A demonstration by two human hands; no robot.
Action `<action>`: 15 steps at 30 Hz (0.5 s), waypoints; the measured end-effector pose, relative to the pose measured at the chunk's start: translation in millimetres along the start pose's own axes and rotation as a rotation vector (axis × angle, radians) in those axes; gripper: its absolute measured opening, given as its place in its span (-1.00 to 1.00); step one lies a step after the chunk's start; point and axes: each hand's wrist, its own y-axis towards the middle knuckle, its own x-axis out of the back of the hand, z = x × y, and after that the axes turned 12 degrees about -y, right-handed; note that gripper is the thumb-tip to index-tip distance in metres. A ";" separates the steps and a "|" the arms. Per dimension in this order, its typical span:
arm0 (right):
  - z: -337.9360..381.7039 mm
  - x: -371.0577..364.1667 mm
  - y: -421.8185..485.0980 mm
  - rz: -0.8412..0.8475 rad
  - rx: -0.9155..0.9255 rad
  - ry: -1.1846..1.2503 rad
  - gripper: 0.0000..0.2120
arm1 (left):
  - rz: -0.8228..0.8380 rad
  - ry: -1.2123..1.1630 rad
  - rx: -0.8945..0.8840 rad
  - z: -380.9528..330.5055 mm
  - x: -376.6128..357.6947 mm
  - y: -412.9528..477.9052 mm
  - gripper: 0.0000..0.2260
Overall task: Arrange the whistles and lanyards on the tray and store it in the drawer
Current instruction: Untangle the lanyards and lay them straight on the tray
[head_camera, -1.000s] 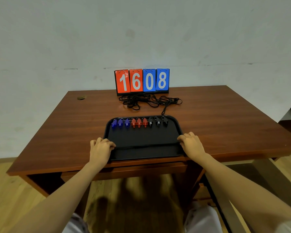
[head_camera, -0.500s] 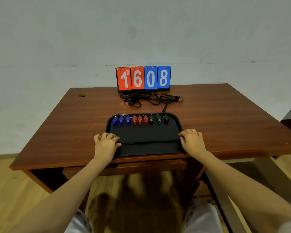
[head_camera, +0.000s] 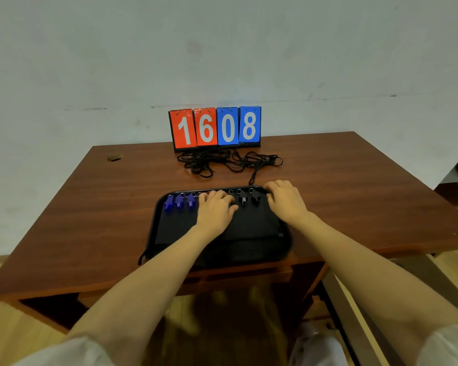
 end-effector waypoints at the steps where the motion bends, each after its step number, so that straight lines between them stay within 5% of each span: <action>1: -2.2 1.3 13.8 0.016 -0.012 0.003 -0.67 | 0.010 -0.007 -0.004 -4.2 -1.2 16.0 -0.70; 15: -51.1 -71.3 170.4 0.281 0.129 -0.063 -0.49 | 0.333 -0.083 0.185 -11.6 -59.6 202.3 -0.65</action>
